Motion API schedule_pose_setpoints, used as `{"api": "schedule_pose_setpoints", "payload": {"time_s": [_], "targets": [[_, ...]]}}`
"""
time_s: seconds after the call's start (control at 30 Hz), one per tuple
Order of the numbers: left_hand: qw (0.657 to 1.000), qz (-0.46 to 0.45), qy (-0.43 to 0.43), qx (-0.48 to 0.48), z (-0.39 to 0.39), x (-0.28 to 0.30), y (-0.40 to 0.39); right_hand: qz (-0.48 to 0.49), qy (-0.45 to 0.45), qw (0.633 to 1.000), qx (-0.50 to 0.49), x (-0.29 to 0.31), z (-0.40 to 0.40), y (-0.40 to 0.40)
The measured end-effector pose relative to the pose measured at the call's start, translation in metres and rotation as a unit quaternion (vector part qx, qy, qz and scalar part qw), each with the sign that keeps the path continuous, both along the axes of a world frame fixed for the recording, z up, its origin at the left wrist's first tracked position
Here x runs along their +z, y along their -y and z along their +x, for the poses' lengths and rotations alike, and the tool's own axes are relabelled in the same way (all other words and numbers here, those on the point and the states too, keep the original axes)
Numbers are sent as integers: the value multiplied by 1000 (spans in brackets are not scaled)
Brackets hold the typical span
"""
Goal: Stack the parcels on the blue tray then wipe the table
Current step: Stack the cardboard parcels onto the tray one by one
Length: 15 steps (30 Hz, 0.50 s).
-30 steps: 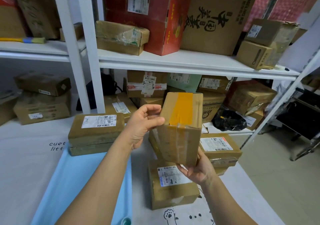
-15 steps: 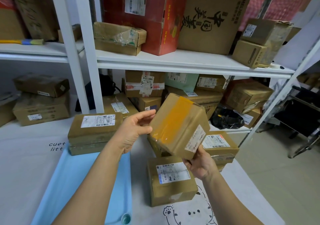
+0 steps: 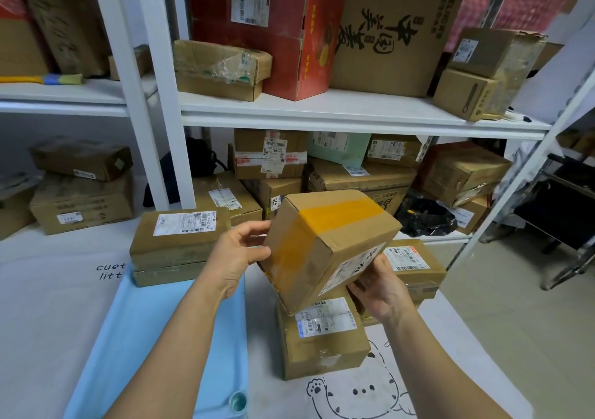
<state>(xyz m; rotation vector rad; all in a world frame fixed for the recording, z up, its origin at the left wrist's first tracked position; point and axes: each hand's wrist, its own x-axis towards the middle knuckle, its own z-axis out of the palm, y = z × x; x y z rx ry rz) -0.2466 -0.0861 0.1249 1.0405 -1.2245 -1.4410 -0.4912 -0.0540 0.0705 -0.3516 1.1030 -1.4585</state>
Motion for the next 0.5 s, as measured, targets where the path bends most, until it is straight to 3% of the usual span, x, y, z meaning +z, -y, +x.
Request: {"api": "schedule_pose_setpoints", "payload": {"time_s": [0.17, 0.27, 0.37, 0.5], "targets": [[999, 42, 1, 34, -8, 1, 1, 29, -77, 997, -2, 15, 11, 4], [996, 56, -61, -15, -5, -8, 1, 37, -131, 990, -36, 33, 21, 6], [995, 51, -64, -52, -4, -18, 1, 25, -169, 983, -62, 49, 22, 6], [989, 110, -98, 31, -4, -30, 8, 7, -184, 981, -61, 59, 26, 5]]}}
